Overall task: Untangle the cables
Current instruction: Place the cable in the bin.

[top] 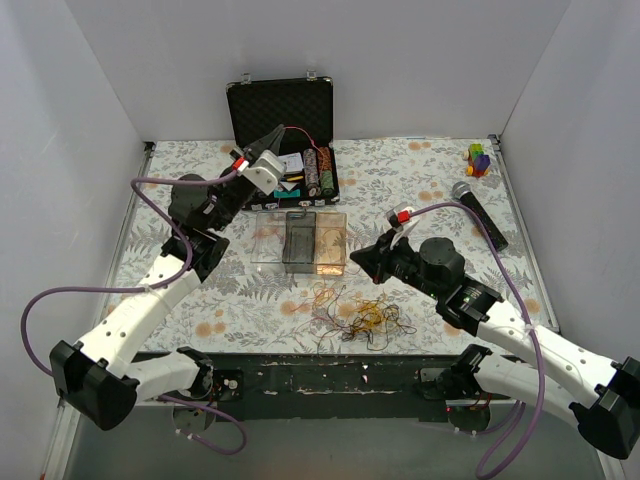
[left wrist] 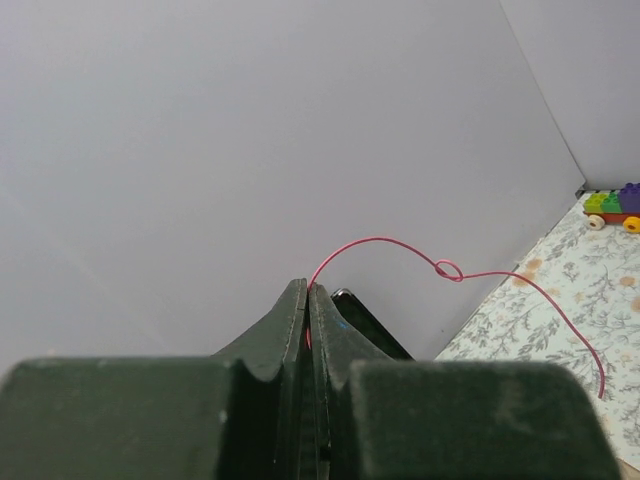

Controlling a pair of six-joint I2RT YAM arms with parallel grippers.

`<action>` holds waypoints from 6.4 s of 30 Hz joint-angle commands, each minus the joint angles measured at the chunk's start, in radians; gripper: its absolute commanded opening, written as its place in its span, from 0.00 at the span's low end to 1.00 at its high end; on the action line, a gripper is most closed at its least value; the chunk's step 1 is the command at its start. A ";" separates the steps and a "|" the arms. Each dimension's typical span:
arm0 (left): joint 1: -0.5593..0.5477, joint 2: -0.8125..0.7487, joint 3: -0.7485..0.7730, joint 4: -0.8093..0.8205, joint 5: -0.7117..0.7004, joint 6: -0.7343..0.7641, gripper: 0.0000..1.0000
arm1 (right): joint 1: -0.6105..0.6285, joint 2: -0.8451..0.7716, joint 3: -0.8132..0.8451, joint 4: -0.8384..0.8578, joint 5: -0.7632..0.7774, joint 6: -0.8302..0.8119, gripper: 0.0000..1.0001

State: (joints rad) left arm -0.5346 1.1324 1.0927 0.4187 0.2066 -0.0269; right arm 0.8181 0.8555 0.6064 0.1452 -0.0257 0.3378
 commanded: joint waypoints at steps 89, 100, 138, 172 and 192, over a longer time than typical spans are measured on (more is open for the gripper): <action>0.045 -0.030 -0.593 0.207 -0.309 0.219 0.00 | -0.031 -0.019 -0.046 0.054 -0.005 0.033 0.01; 0.056 0.023 -0.671 0.180 -0.208 0.464 0.00 | -0.056 -0.012 -0.062 0.063 -0.022 0.036 0.01; 0.064 0.046 -0.420 -0.450 0.099 0.463 0.24 | -0.103 0.000 -0.071 0.093 -0.072 0.056 0.01; 0.067 -0.120 -0.228 -0.563 0.619 -0.317 0.82 | -0.071 0.215 0.262 0.202 -0.278 0.087 0.01; 0.055 -0.048 -0.163 -0.641 0.665 -0.188 0.00 | -0.027 0.304 0.342 0.295 -0.266 0.106 0.01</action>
State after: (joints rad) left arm -0.4755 1.1160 0.8734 -0.1734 0.8753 -0.2779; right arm 0.7864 1.1622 0.8913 0.3626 -0.2947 0.4374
